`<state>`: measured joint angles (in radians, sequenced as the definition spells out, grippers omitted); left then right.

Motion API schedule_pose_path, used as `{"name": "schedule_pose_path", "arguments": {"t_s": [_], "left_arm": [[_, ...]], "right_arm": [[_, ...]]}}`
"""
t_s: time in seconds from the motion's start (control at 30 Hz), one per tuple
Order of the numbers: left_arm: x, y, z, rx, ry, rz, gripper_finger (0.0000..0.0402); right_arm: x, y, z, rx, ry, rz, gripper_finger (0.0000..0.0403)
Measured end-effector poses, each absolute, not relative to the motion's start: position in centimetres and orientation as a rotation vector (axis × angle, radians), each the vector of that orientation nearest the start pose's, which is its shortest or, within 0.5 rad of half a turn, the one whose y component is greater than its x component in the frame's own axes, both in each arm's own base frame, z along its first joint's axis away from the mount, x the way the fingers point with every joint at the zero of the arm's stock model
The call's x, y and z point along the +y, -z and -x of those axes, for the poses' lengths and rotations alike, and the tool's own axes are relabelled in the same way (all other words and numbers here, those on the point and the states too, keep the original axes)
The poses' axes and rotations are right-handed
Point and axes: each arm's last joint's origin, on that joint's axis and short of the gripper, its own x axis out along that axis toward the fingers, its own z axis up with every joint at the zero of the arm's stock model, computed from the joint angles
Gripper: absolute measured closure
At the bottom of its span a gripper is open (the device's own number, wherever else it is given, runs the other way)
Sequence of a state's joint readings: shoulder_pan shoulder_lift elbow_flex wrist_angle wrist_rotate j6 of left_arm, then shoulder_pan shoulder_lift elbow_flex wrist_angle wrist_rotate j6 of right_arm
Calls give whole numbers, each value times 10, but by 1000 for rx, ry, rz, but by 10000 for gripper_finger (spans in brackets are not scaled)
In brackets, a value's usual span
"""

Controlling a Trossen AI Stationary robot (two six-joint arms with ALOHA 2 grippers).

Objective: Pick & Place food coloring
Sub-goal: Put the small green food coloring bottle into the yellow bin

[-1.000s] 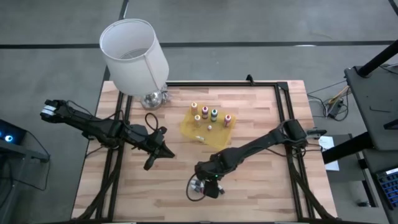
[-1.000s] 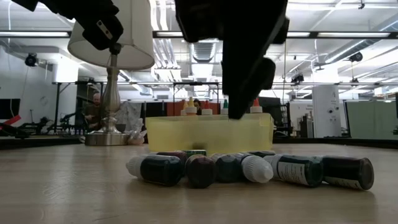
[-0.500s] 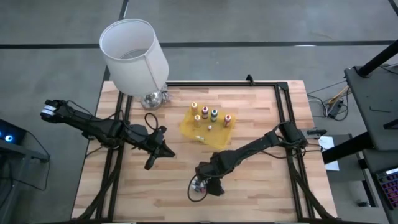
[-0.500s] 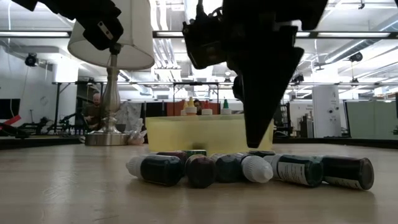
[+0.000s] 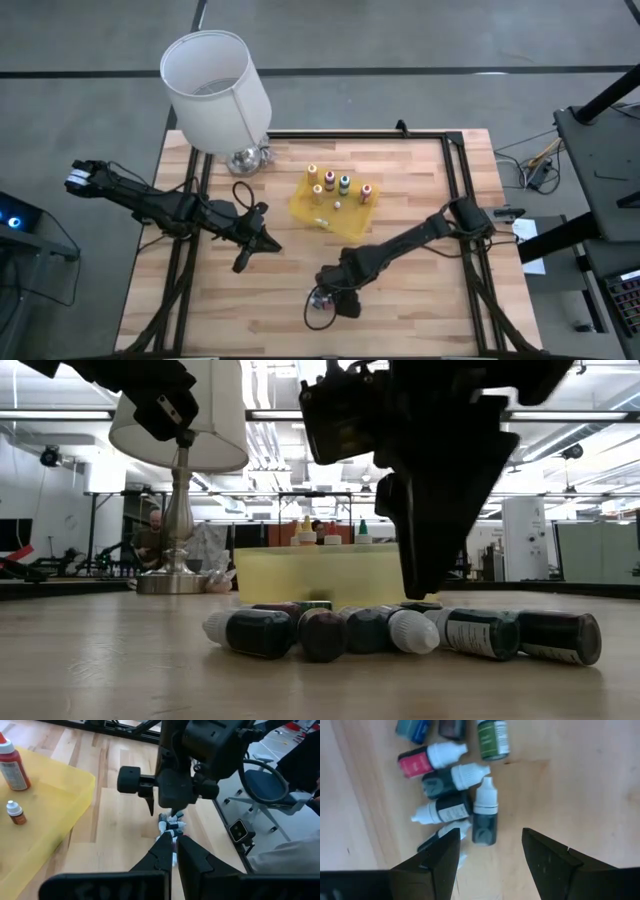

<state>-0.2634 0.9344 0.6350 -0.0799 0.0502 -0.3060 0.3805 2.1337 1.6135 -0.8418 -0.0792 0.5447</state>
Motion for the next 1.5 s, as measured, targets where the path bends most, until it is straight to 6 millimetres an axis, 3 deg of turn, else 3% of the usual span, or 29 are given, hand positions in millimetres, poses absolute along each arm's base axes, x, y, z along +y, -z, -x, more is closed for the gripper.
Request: {"name": "schedule_pose_path", "arguments": {"t_s": [0.77, 1.23, 1.5], "left_arm": [[-54, -265, -197, 419, 231, 256, 401], [-54, -265, -197, 418, 226, 258, 401], [-54, -265, -197, 418, 226, 261, 401]], "right_arm": [[162, -149, -392, 1431, -20, -202, 200], [162, -149, -393, 1423, -26, -198, 297], [162, -149, -393, 1419, -35, -190, 333]]}}
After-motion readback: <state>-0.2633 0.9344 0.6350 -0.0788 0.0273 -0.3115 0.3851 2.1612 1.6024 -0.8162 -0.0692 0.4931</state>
